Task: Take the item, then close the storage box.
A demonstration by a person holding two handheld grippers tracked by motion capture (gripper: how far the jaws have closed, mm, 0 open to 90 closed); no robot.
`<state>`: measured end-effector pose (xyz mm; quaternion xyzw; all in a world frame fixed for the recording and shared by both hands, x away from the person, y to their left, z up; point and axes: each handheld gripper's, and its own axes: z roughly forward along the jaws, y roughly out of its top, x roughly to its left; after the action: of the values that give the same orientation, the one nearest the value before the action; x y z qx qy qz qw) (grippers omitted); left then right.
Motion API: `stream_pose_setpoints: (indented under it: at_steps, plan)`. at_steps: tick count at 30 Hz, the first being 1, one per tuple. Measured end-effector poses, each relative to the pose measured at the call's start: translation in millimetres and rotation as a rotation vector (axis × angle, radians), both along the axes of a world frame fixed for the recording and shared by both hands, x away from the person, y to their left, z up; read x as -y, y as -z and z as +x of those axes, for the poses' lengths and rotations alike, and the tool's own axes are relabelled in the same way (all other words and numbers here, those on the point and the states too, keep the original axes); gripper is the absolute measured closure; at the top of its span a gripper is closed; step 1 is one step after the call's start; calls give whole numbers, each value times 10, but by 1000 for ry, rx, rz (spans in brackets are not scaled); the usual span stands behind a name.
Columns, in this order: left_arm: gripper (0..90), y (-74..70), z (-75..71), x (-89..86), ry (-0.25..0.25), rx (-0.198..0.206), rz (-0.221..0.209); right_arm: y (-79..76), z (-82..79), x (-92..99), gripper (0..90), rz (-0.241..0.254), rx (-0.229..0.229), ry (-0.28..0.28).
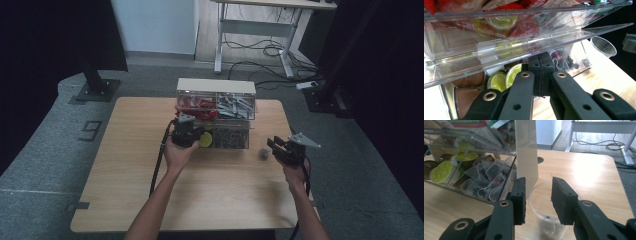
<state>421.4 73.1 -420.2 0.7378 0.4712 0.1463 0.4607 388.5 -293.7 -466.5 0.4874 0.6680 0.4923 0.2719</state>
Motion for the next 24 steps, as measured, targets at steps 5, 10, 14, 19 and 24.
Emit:
stream_pose_setpoints:
  at_steps: [5,10,14,19,24]
  plan:
    - [900,8,-2,-9,-2,-2,0,117,-114,21,640,25,-10,-11]
    - [900,29,-10,-9,-2,-5,0,210,-210,50,631,44,-21,-18]
    - [900,41,-12,-10,-2,-7,-1,289,-265,59,618,46,-35,-29]
    - [900,43,-32,-31,-4,-5,-3,396,-346,63,616,38,-43,-35]
    - [900,52,-57,-51,-6,-5,-7,467,-425,89,615,52,-52,-37]
